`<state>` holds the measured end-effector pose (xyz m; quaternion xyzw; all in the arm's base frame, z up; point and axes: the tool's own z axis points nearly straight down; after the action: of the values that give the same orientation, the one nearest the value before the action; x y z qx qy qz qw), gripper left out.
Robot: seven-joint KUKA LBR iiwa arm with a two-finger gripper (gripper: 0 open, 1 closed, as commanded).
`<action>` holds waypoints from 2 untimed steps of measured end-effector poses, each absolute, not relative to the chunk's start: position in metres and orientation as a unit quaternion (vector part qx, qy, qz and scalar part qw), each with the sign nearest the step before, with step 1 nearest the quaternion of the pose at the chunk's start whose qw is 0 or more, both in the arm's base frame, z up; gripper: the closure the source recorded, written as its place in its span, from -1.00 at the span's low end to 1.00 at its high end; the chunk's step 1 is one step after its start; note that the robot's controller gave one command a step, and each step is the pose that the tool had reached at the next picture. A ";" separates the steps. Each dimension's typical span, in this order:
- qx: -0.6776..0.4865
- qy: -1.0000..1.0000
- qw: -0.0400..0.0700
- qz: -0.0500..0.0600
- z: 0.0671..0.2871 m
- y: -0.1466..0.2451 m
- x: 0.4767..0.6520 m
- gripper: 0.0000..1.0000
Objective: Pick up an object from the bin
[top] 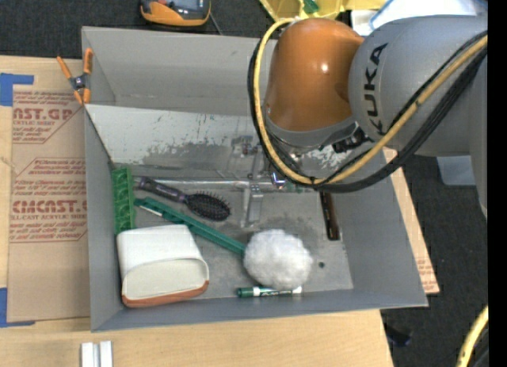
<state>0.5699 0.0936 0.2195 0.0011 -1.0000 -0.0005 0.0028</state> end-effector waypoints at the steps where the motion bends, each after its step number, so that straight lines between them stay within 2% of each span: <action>1: 0.000 -1.000 -0.001 -0.001 0.225 0.093 0.571 -1.00; 2: 0.013 -1.000 -0.007 -0.001 0.207 0.093 0.570 -1.00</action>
Offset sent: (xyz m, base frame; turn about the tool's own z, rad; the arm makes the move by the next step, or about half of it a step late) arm -0.0228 -0.0046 -0.1301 -0.1428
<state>0.5698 0.0928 0.2074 0.0126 -0.9999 -0.0013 -0.0072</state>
